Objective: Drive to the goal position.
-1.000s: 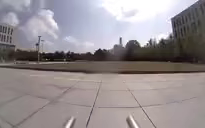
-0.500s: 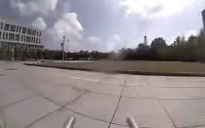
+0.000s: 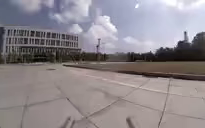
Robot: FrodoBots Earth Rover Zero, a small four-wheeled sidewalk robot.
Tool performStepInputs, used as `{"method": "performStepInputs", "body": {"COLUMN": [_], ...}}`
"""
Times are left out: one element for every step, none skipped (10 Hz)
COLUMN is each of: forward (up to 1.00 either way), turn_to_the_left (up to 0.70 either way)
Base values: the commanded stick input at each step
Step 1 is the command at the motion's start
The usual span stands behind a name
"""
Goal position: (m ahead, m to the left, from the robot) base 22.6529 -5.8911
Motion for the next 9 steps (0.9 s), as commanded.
{"method": "performStepInputs", "body": {"forward": [0.7, 0.7, 0.7, 0.7, 0.7, 0.7, 0.7, 0.7, 0.7], "turn_to_the_left": [0.24, 0.05, 0.05, 0.05, 0.05, 0.05, 0.05, 0.05, 0.03]}}
